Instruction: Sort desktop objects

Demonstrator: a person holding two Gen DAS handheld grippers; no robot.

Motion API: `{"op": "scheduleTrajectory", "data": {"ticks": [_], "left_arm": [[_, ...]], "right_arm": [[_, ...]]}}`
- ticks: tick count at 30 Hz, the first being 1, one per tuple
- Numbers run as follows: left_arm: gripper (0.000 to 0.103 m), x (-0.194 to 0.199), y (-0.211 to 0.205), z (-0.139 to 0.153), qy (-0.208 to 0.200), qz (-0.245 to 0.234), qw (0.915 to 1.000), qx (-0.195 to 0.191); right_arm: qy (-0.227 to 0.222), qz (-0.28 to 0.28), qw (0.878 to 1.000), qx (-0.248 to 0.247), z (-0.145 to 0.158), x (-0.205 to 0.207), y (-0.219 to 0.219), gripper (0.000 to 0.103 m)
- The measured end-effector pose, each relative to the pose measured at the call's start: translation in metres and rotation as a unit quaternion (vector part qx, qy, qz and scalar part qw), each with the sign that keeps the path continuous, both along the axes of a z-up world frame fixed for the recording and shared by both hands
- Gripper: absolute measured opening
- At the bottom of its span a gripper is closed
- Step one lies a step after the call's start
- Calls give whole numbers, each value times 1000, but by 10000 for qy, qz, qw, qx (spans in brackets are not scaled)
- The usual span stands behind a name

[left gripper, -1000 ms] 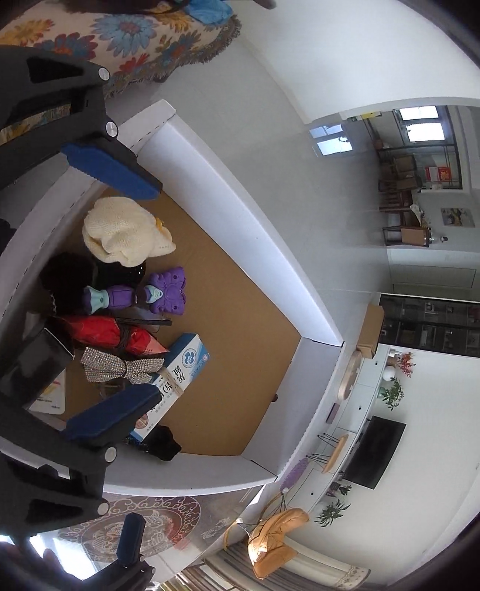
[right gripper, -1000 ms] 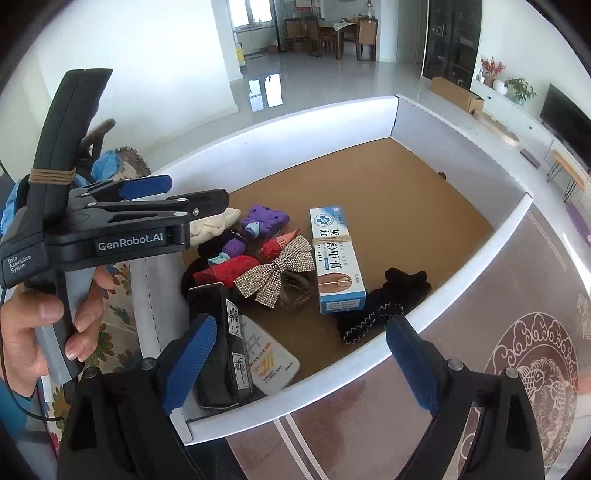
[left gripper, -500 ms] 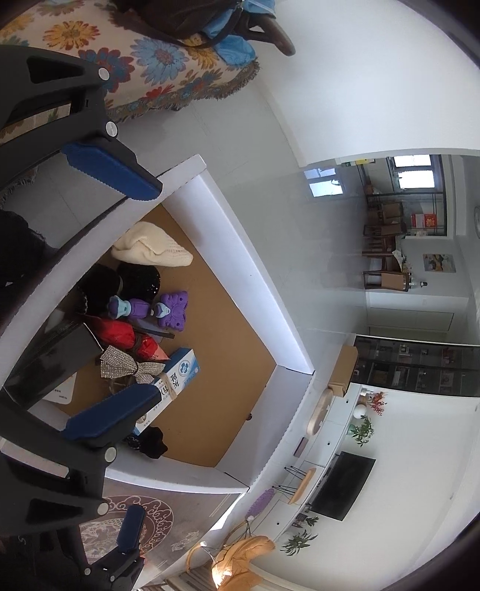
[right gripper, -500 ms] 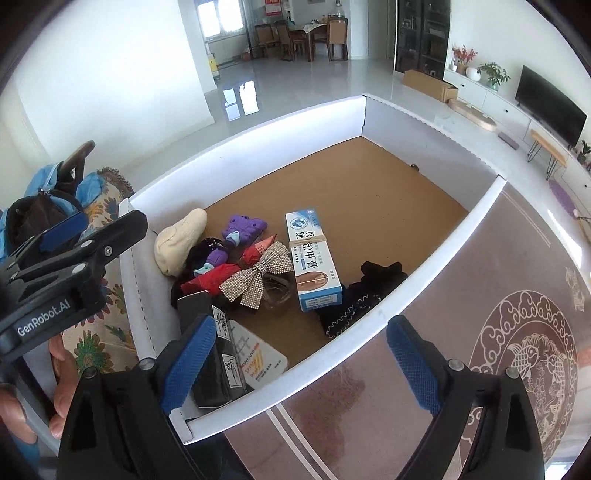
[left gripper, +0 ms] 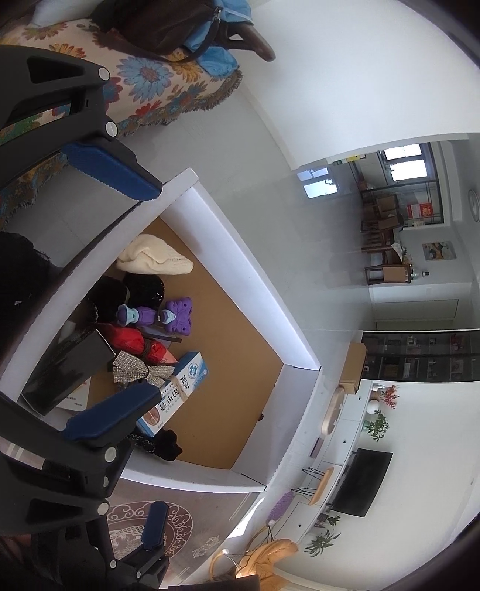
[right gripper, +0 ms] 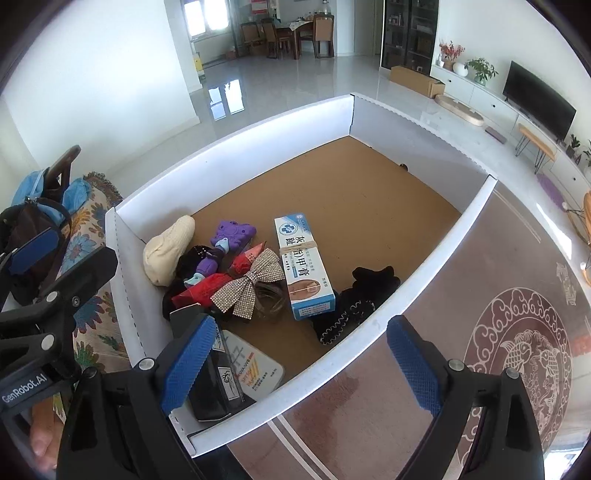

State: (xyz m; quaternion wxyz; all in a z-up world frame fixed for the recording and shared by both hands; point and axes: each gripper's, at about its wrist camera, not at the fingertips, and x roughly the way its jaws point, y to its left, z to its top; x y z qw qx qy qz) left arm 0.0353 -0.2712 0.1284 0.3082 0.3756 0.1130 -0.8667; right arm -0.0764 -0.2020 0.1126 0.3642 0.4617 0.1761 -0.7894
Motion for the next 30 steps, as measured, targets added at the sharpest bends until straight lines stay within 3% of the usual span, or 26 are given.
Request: {"op": "scheduleTrajectory", "data": {"ticks": [10,13,17,24,30], "left_arm": [[101,4,-1,-3,-157,92,9996,207],[101,5,-2,-2,-198,122,9994,272],[101,9,-3,1,-156,179,9991,344],[101,10,-15,2,-115,317,9976,598],[101,12,-20,0,-151,370,9971,652]], "right_arm": [[-83,107,9999,-23,3,8,-1,94],[-67,162,9998,-18,5,14,-1,102],[-202,179,9996,1,6,15,-2,103],[-634,-23,9980,26,4,2,-5,103],[-517,-313,9980,181,2,-9,-7,103]]}}
